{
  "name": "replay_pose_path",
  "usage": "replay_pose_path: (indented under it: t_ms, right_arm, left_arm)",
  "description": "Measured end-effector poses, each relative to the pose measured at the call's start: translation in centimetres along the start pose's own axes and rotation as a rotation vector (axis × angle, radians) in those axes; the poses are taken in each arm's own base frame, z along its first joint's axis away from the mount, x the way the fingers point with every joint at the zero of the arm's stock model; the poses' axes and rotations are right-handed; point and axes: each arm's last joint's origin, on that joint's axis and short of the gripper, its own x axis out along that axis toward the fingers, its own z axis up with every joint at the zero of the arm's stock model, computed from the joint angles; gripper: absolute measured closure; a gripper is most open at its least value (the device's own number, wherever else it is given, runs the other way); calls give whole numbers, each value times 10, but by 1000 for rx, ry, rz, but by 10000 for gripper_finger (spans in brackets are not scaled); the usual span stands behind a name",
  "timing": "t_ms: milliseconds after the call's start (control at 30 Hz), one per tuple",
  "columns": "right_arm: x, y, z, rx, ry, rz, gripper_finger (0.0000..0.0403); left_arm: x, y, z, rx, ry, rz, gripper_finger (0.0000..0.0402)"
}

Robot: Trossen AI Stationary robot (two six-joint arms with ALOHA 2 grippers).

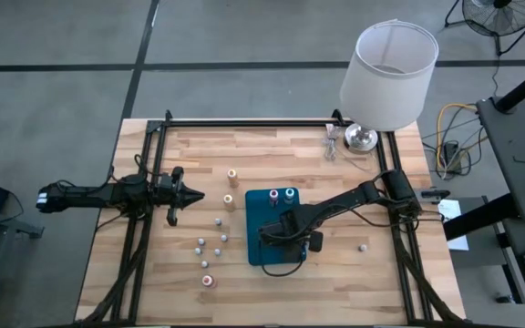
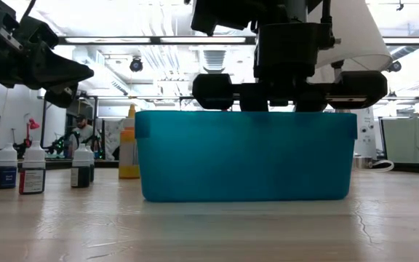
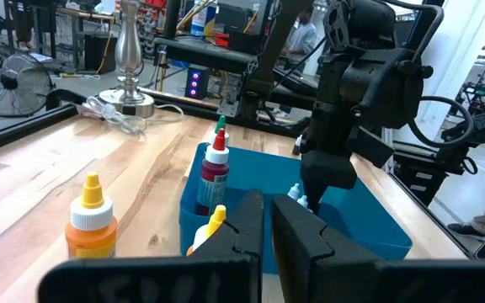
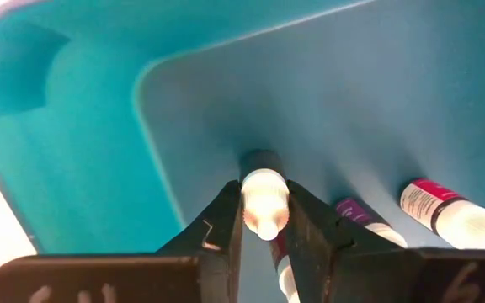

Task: Pick & Place food coloring
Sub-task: Put the small blue food coloring bottle into the blue bin, then put the bottom right small red food coloring bottle into the blue bin

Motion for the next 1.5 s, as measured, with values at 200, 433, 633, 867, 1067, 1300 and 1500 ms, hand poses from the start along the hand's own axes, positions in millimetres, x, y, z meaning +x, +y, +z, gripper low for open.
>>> replay_pose_path:
  t_ms: [200, 433, 633, 867, 1067, 1300, 1500]
  right_arm:
    - [0, 0, 0, 42, 0, -2, 325]
    - [0, 0, 0, 86, 1, -4, 298]
    - [0, 0, 0, 86, 1, -4, 287]
    - [-3, -1, 0, 87, -3, -9, 286]
    - [-15, -3, 0, 89, -19, -39, 281]
    - [-29, -2, -2, 152, -33, -59, 271]
    - [-40, 3, -4, 221, -35, -59, 266]
  left_arm:
    - [0, 0, 0, 0, 0, 0, 402]
    - [0, 0, 0, 0, 0, 0, 402]
    - [0, 0, 0, 0, 0, 0, 402]
    - [0, 0, 0, 0, 0, 0, 402]
    - [0, 0, 0, 0, 0, 0, 402]
    - [0, 0, 0, 0, 0, 0, 402]
    - [0, 0, 0, 0, 0, 1, 402]
